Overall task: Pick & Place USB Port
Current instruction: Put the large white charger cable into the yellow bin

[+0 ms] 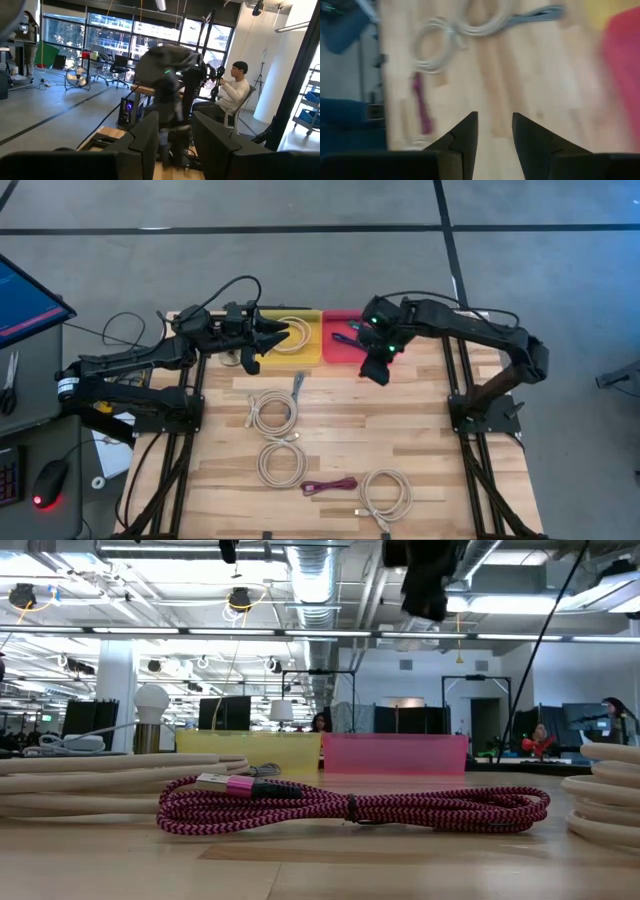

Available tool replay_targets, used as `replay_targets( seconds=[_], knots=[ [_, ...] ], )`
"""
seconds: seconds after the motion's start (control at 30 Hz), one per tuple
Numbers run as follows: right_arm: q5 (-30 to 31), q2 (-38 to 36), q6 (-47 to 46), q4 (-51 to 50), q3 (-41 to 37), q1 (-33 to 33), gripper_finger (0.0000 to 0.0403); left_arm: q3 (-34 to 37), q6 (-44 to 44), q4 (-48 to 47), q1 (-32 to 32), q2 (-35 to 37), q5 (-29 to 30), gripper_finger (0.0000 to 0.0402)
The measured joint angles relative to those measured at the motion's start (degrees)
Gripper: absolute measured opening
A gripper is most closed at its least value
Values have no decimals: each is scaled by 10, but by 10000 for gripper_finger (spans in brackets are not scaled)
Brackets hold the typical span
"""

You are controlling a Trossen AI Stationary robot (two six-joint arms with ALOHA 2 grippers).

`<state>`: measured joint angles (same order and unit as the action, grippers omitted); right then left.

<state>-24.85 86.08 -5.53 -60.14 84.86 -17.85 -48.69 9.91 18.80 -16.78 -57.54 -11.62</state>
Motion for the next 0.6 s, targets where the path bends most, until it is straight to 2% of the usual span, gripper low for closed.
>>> replay_targets(
  seconds=[0.17,0.33,0.6],
  knots=[
    [-27,-41,-30,-15,0,63,113,0,0,-3,0,0,0,117],
    [-23,-67,-59,-38,0,135,113,0,10,-4,0,0,0,117],
    [-22,-54,-166,-73,-1,225,113,0,13,-4,0,0,0,117]
  ],
)
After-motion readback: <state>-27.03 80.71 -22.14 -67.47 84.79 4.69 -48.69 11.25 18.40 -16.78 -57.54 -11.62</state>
